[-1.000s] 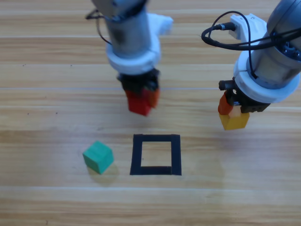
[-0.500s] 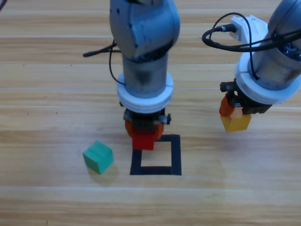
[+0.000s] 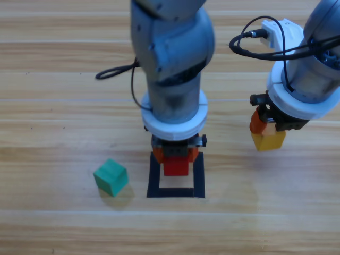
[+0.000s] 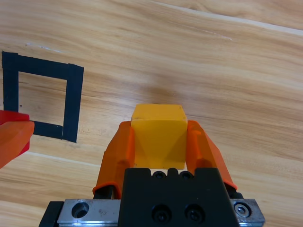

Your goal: Stack the blocks in the rectangular block: red at the bottom, yellow in the middle, green on top

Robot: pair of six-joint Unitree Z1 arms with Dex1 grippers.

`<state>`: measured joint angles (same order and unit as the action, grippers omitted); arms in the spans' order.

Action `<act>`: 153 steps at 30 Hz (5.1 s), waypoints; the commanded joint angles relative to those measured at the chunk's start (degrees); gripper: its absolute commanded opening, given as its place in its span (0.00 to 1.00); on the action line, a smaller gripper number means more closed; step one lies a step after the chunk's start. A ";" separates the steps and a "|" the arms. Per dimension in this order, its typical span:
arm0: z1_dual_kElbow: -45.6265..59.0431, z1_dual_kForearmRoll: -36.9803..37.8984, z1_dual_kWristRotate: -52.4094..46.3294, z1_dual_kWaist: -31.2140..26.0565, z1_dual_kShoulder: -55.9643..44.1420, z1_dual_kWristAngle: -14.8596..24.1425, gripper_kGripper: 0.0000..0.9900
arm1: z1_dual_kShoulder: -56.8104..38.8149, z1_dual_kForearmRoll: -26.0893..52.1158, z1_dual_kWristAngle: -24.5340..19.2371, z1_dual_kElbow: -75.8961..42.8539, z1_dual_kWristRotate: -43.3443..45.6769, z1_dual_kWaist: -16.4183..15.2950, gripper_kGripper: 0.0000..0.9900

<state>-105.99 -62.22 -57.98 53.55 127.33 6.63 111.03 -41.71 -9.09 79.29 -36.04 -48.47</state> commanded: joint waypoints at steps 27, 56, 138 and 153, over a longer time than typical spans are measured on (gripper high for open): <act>9.75 13.18 3.49 2.09 1.87 3.13 0.00 | -4.33 -0.74 0.56 -2.48 -1.75 5.66 0.00; 7.64 13.53 5.78 0.33 5.12 3.65 0.00 | -3.19 -0.66 1.00 -1.68 -1.66 5.84 0.00; 37.96 14.67 1.47 -7.76 -48.05 9.72 0.98 | 14.56 -10.24 -0.40 21.43 -12.30 -12.70 0.00; 39.98 16.61 0.94 -7.85 -47.00 8.49 0.98 | 18.61 -11.47 -0.84 25.91 -14.49 -14.46 0.00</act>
<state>-67.72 -47.11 -57.12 46.45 79.26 15.86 125.20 -52.40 -9.17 104.37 -49.78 -61.14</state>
